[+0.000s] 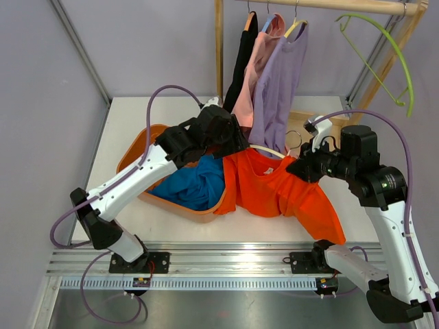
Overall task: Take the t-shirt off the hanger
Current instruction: Remove the tshirt from the hanger
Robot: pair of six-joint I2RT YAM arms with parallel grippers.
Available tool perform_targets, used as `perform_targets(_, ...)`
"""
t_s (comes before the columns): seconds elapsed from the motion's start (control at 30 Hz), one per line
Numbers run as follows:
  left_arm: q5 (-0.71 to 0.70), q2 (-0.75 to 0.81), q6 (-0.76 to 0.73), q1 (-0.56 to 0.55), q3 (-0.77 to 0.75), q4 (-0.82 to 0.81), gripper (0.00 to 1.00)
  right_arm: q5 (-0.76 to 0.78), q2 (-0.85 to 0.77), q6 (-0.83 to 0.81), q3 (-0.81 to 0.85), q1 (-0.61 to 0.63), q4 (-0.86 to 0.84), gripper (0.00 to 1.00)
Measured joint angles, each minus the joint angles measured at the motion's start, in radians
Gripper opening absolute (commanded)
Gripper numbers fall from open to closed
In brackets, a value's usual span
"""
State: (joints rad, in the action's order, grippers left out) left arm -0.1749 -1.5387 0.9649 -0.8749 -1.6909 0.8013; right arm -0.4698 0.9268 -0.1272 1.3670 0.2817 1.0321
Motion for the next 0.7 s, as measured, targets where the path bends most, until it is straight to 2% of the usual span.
perform_targets(0.27,-0.016,-0.053,0.028,-0.028,-0.051,0.043,0.52,0.007,-0.002,0.012,-0.001,0.000,-0.017,0.00)
perform_targets(0.57,-0.105,-0.109,-0.006,-0.056,-0.080,0.090,0.46,0.004,-0.002,0.032,0.004,0.000,-0.018,0.00)
perform_targets(0.67,-0.136,-0.135,-0.027,-0.058,-0.089,0.094,0.33,0.005,-0.002,0.040,0.017,0.000,-0.018,0.00)
perform_targets(0.7,-0.145,-0.138,-0.034,-0.058,-0.089,0.095,0.25,0.005,-0.002,0.042,0.021,0.000,-0.018,0.00)
